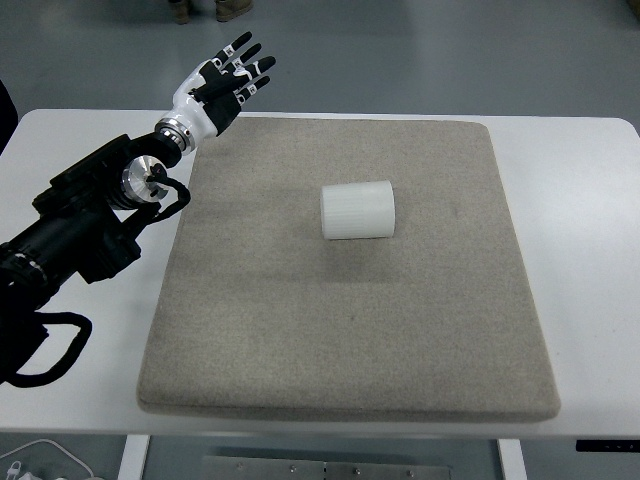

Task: Flip white cup upright
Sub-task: 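Raise the left hand and swing it over the pad toward the white cup, then lower the left hand onto the sideways white cup, fingers around it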

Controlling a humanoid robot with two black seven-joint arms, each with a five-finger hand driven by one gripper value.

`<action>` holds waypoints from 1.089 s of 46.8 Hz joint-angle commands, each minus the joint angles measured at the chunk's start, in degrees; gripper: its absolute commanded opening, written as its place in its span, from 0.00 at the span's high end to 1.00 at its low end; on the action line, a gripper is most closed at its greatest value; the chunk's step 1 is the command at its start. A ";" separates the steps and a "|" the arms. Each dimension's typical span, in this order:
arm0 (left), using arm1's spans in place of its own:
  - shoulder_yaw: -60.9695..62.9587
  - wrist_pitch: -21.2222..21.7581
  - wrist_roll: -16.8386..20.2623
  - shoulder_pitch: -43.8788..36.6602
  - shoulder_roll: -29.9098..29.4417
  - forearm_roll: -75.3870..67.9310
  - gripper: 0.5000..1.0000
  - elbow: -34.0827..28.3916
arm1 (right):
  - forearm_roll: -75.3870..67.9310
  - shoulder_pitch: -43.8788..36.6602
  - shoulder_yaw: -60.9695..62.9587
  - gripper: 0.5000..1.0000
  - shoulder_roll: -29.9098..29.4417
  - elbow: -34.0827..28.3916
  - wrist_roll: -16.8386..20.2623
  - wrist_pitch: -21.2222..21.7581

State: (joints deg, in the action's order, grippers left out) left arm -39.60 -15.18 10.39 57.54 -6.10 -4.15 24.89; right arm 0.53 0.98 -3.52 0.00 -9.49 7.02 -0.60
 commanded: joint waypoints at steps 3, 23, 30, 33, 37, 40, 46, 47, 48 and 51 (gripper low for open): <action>-0.12 -0.29 -0.10 0.29 -2.68 -5.25 0.02 5.42 | 0.00 -0.02 0.00 0.14 0.00 0.00 0.01 -0.02; 1.37 0.24 -6.16 4.77 -9.81 -26.07 0.02 23.09 | 0.00 -0.02 0.00 0.14 0.00 0.00 0.01 -0.02; 1.37 -0.29 -10.29 5.13 -11.39 -33.28 0.02 29.51 | 0.00 0.07 0.00 0.14 0.00 0.00 0.01 0.07; 1.37 -0.29 -13.19 5.13 -12.62 -35.21 0.02 32.58 | 0.00 -0.02 0.00 0.14 0.00 0.00 0.01 -0.02; 1.37 -0.55 -16.62 5.13 -14.20 -37.32 0.02 35.93 | 0.00 -0.02 0.00 0.14 0.00 0.00 0.01 -0.02; 1.90 -1.08 -18.56 5.13 -14.99 -39.52 0.02 37.95 | 0.00 -0.02 0.00 0.14 0.00 0.00 0.01 0.07; 4.01 -5.37 -21.90 5.30 -17.28 -43.22 0.02 41.46 | 0.00 0.07 0.00 0.14 0.00 0.00 0.01 -0.02; 4.10 -6.25 -22.60 5.30 -17.72 -43.48 0.02 41.99 | 0.00 -0.02 0.00 0.14 0.00 0.00 0.01 -0.02; 4.27 -7.13 -23.39 5.39 -17.98 -43.74 0.02 42.52 | 0.00 0.07 0.00 0.14 0.00 0.00 0.01 -0.02; 4.45 -7.93 -25.59 5.39 -18.25 -44.62 0.02 43.75 | 0.00 -0.02 0.00 0.14 0.00 0.00 0.01 -0.02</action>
State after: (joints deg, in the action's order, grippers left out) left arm -35.39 -22.04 -13.09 62.91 -23.97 -47.85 67.33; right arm 0.53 1.02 -3.52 0.00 -9.49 7.03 -0.60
